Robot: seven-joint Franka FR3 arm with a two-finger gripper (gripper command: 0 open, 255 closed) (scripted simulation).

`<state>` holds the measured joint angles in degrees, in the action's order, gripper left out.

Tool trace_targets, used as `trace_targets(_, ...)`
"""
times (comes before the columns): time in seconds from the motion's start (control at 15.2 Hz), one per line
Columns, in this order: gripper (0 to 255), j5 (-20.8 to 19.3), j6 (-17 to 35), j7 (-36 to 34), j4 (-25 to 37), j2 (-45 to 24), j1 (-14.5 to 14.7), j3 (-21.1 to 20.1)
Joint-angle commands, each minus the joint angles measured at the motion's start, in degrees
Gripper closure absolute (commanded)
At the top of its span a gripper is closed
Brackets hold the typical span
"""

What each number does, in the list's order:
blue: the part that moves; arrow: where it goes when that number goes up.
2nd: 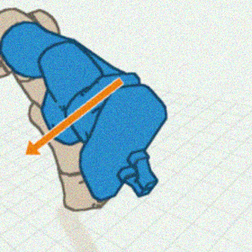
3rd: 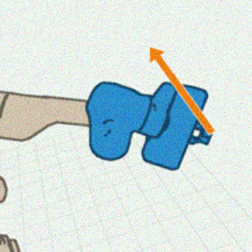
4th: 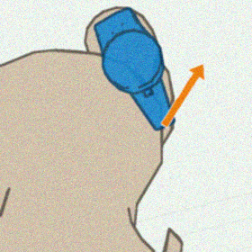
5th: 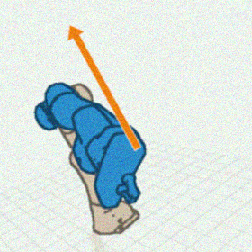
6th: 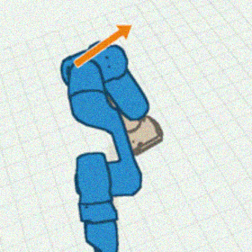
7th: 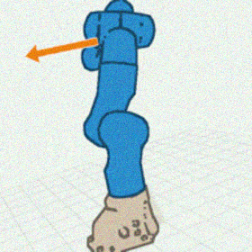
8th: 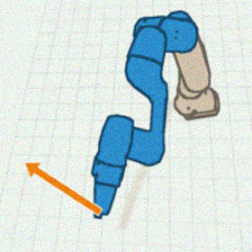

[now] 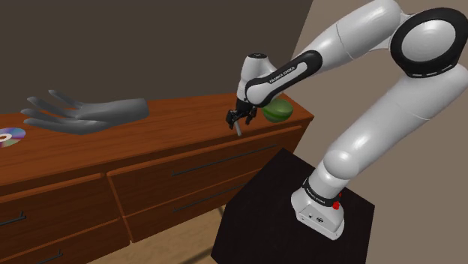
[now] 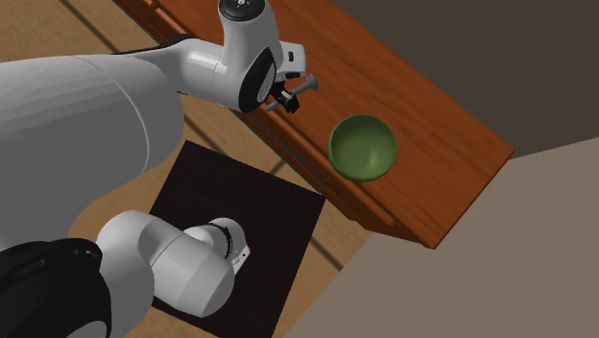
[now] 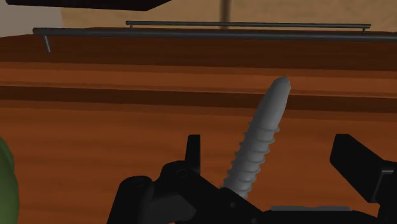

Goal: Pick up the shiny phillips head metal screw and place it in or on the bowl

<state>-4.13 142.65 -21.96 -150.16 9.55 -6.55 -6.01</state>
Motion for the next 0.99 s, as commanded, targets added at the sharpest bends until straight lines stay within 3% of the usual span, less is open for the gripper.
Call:
trace_targets(0.0,0,-0.4,2.0,-0.6,-0.5,-1.4,-0.2,0.0)
trace_targets(0.59,0,-0.8,3.5,-0.8,-0.7,-2.6,-0.3,0.0)
trace_targets(0.66,255,-0.8,3.5,-0.8,-0.7,-2.6,-0.3,0.0)
trace_targets(0.92,255,-0.8,3.5,-0.9,-0.8,-2.5,-0.3,-0.1)
